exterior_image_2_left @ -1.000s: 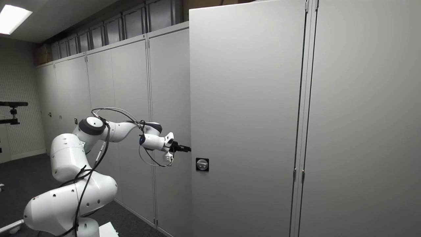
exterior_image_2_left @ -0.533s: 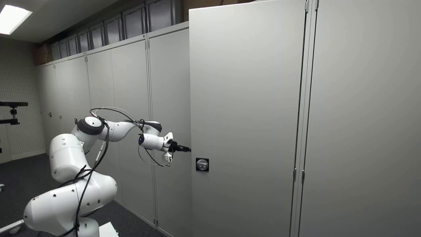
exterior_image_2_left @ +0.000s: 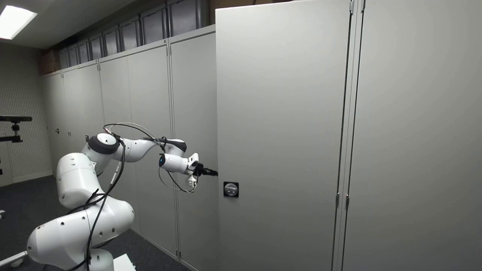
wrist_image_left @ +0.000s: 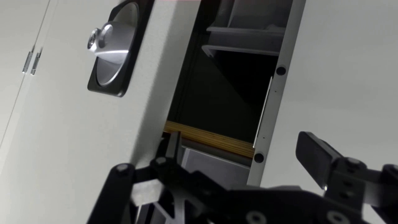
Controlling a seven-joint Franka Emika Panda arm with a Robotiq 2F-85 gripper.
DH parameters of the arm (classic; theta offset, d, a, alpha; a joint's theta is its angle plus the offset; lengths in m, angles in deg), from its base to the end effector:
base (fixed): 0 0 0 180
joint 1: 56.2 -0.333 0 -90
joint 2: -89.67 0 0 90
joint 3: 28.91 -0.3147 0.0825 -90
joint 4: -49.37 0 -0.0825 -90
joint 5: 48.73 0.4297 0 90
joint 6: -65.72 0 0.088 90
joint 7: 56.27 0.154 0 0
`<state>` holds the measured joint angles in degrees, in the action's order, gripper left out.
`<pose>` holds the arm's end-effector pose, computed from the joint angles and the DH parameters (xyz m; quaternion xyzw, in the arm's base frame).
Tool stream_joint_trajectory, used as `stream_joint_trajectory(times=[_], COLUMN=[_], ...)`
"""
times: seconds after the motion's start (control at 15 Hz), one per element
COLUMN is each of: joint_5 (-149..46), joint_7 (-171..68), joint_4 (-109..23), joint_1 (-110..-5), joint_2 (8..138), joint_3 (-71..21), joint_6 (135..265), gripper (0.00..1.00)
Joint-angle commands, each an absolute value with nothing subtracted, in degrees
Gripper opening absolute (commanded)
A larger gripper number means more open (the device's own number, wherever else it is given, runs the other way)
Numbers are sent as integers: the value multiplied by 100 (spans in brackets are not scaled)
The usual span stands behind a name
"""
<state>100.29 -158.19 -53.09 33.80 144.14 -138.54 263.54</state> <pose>0.5996 0.2187 0.3143 0.8324 -0.0108 0.5278 0.1682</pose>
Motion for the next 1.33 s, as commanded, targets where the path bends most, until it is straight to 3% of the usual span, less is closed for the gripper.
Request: stream_joint_trajectory(times=[0.0, 1.27], joint_5=[10029, 10029], joint_7=[-15708, -15195], joint_4=[-5706, -7052], joint_1=[3252, 2553], joint_2=[14388, 14508], joint_3=[-13667, -13282], joint_6=[26355, 26372], gripper=[100, 100])
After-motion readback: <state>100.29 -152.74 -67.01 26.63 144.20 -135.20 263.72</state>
